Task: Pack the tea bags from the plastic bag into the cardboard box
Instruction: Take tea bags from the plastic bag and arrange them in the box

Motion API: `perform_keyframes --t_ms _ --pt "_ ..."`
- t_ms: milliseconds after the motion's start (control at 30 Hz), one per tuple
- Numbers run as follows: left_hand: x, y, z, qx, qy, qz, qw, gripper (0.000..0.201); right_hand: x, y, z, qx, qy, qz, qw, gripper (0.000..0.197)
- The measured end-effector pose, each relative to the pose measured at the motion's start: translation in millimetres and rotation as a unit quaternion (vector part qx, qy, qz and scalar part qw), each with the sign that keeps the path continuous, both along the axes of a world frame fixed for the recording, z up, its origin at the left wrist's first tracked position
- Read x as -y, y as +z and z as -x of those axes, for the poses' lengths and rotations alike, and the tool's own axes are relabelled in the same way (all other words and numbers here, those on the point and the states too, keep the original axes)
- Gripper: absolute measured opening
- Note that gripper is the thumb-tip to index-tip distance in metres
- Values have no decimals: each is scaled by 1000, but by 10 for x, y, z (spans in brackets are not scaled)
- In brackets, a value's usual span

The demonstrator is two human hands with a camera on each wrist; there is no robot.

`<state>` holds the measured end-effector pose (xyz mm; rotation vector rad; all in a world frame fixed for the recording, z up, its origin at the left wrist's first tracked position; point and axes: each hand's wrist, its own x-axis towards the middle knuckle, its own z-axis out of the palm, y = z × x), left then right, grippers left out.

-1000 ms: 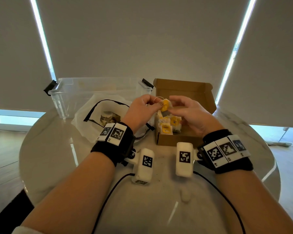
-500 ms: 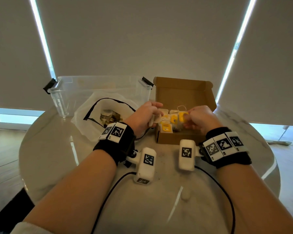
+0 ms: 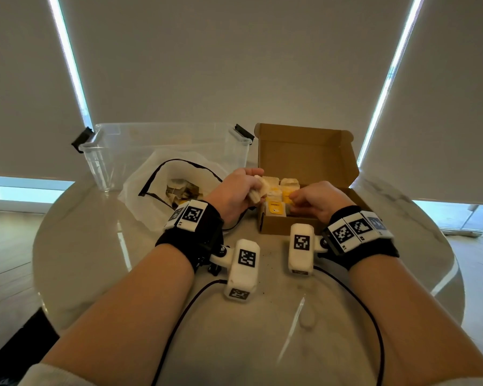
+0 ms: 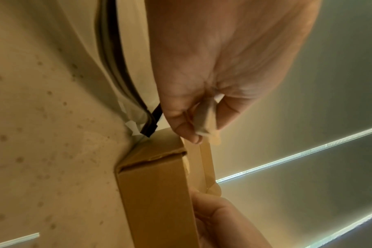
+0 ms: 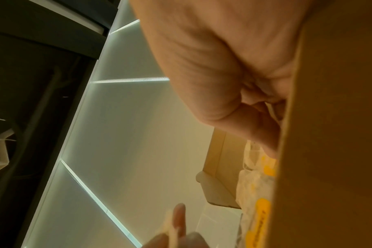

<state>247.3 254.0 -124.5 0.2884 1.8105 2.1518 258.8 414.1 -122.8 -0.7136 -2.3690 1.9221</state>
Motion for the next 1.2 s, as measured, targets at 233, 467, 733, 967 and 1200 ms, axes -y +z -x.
perform_keyframes --t_ms 233,467,733,967,1200 --pt "38 33 -6 -65 24 2 998 31 11 100 -102 -123 11 -80 989 8" --pt "40 9 -5 -94 25 -17 995 29 210 158 -267 -230 126 -69 963 11" --pt "20 22 -50 -36 -51 -41 997 33 216 167 -288 -237 113 115 958 25" --pt "-3 37 -58 -54 -35 -53 996 42 230 175 -283 -209 130 164 955 21" --pt "6 30 -54 -95 -8 -24 995 39 217 134 -285 -188 119 116 968 16"
